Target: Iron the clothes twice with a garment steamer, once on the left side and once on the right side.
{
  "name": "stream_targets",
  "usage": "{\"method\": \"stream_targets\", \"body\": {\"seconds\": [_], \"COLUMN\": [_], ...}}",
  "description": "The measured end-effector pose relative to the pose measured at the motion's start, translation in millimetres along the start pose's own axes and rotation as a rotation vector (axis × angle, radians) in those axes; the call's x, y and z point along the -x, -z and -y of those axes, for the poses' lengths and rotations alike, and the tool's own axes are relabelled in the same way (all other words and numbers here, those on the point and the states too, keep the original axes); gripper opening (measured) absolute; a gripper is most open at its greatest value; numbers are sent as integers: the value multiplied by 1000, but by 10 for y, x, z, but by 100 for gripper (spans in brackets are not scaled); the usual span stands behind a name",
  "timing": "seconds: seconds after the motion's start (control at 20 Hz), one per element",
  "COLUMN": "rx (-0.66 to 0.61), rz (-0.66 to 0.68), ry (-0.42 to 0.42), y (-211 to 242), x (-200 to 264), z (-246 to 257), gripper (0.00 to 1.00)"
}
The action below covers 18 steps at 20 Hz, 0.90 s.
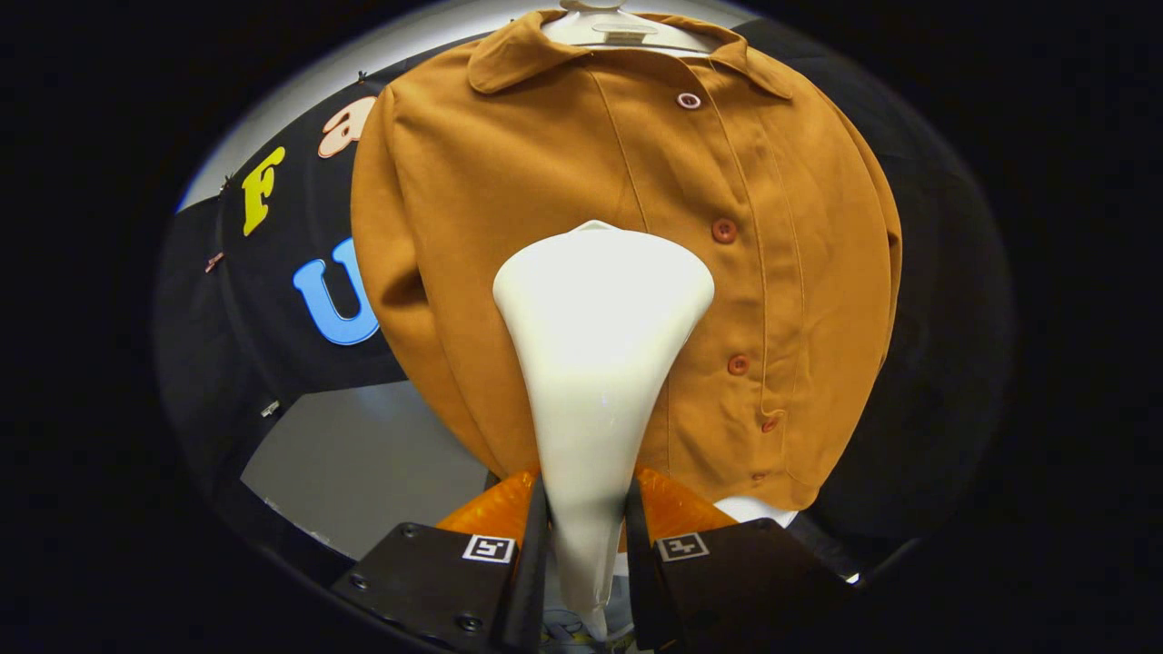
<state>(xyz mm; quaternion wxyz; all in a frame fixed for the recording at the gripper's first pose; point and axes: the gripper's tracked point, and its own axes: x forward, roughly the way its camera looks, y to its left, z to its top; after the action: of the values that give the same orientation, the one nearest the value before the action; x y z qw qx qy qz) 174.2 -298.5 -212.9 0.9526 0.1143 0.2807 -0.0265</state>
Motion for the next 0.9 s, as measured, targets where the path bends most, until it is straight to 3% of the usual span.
{"method": "stream_targets", "body": {"seconds": [0.55, 0.9], "rx": [-44, -40], "rz": [-211, -213], "ry": [26, 70], "y": [841, 965], "x": [-69, 129], "z": [177, 384], "gripper": [42, 42]}}
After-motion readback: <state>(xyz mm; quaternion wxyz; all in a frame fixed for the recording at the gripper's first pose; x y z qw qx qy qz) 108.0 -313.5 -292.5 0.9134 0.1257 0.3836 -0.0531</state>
